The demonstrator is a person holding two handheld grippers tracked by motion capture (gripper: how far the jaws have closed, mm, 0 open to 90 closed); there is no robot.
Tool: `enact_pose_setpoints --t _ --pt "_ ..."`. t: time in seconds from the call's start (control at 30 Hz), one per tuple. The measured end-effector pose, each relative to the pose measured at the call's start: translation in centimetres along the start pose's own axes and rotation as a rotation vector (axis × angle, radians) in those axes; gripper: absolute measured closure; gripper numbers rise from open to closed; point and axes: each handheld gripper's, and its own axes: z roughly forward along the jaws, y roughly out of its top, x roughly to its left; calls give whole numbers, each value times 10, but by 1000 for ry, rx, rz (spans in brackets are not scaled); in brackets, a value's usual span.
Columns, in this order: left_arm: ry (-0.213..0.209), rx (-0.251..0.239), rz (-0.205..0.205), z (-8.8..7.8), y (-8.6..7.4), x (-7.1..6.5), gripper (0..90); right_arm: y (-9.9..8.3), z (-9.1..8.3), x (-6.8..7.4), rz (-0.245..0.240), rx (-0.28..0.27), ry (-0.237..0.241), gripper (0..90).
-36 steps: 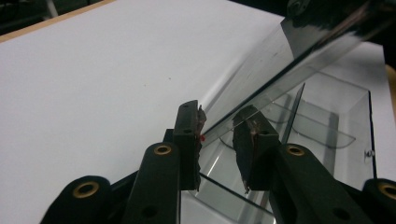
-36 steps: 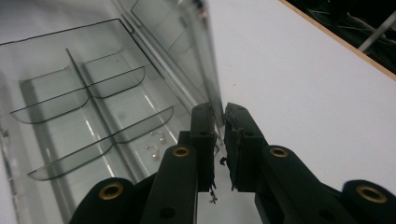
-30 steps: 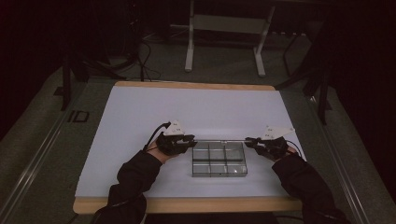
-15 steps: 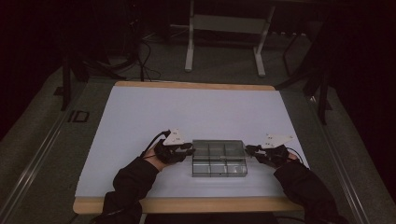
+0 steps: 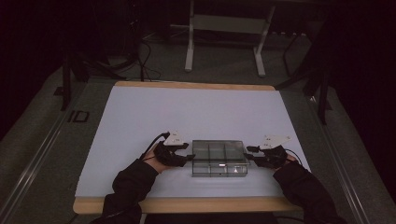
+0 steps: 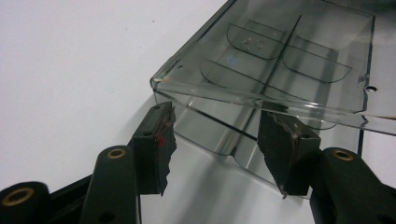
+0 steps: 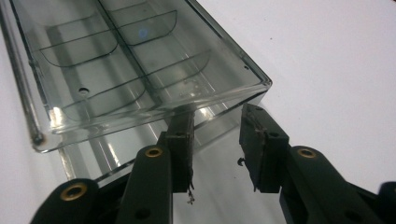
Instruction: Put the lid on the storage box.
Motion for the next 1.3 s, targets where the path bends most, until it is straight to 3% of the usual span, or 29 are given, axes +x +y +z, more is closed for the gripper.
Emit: enact_pose_setpoints --t 0.3,0.53,0.7,0.8,0.87,0.97,1.0,1.13,1.23,1.3 --pt "-5 -1 -35 0 -10 4 467 -3 -3 -2 -2 10 -22 644" --pt "1 -21 -75 -3 -15 10 465 -8 -4 -5 32 7 -20 612" --pt "-3 -36 -91 -5 -15 11 365 -10 -6 -7 46 0 -26 535" --pt "-63 -66 -93 -8 -18 13 223 -13 -8 -9 58 2 -28 472" --pt "-67 -64 -103 -7 -19 13 208 -15 -8 -10 66 2 -26 446" --pt "-46 -37 -92 -5 -22 14 146 -19 -9 -13 95 -5 -22 366" --pt "-34 -27 -91 -4 -23 14 111 -22 -10 -16 116 -14 -34 295" --pt "-13 -8 -93 -4 -26 14 29 -25 -12 -19 116 -23 -58 208" --pt "14 -1 -95 -5 -28 14 29 -28 -15 -22 145 -48 -66 174" --pt "41 10 -103 -6 -32 14 28 -32 -16 -23 156 -51 -108 137"
